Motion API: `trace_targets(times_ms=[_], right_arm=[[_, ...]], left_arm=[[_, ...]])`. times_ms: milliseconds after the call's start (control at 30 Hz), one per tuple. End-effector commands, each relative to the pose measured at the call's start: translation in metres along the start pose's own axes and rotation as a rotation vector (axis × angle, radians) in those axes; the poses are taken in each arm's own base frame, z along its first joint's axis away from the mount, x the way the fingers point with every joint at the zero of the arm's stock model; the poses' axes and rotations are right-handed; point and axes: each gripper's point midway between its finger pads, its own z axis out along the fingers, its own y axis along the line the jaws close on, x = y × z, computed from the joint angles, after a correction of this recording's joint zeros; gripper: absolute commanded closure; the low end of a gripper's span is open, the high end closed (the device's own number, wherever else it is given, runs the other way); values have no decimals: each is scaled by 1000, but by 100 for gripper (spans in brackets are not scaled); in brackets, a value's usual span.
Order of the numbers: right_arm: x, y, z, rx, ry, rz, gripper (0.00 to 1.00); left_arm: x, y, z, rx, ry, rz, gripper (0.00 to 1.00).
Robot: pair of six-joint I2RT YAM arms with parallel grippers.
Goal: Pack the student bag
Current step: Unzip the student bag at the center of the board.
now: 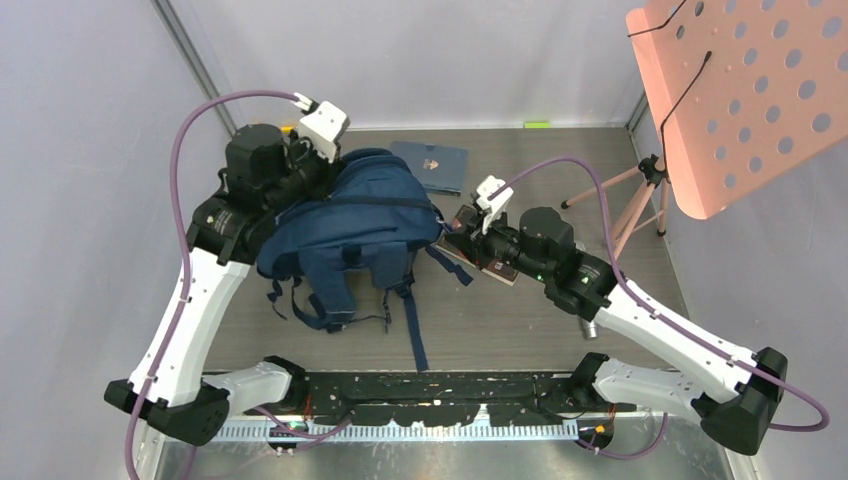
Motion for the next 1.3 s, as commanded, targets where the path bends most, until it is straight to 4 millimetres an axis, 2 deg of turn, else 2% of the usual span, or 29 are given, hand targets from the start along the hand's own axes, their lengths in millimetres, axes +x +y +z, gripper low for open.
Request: trace_targets(times_ms=[0,67,133,167,200,233,267,433,633,867,1033,1267], right_arm=[[-32,24,-27,-86,-56,-13,99],[-35,23,-28,-80,-61,-17,99],[-41,24,-28,-80,-59,-17,99],[-50,24,-29,-80,-70,-16,99],[-47,23,-27,-70,-45,-9,99],[-57,23,-28,-66,-56,-5,99],[-53,21,-26,-57,-29,2,99],[-68,28,-26,-78,-21,55,99],[-88,32,-31,-75,-20,137,99],[-108,27,-42,-38,-48,157,99],[-114,23,-49,-14,-45,145,100],[-107,5,-58,82,-5,102,100]], left_arm=[[-64,49,-16,-95,-245,-14,100],[-59,45,-12,-54,-254,-24,100],[-55,32,-10,23,-270,-33,100],[-54,25,-10,57,-279,-35,100],[-51,19,-8,86,-280,-40,100],[-48,17,-7,96,-278,-50,100],[-44,14,-6,104,-272,-62,100],[-22,-12,-1,216,-256,-134,100],[0,-32,6,289,-236,-230,100],[6,-54,16,385,-227,-324,100],[14,-66,31,379,-185,-342,100],[26,-66,55,321,-118,-389,100]])
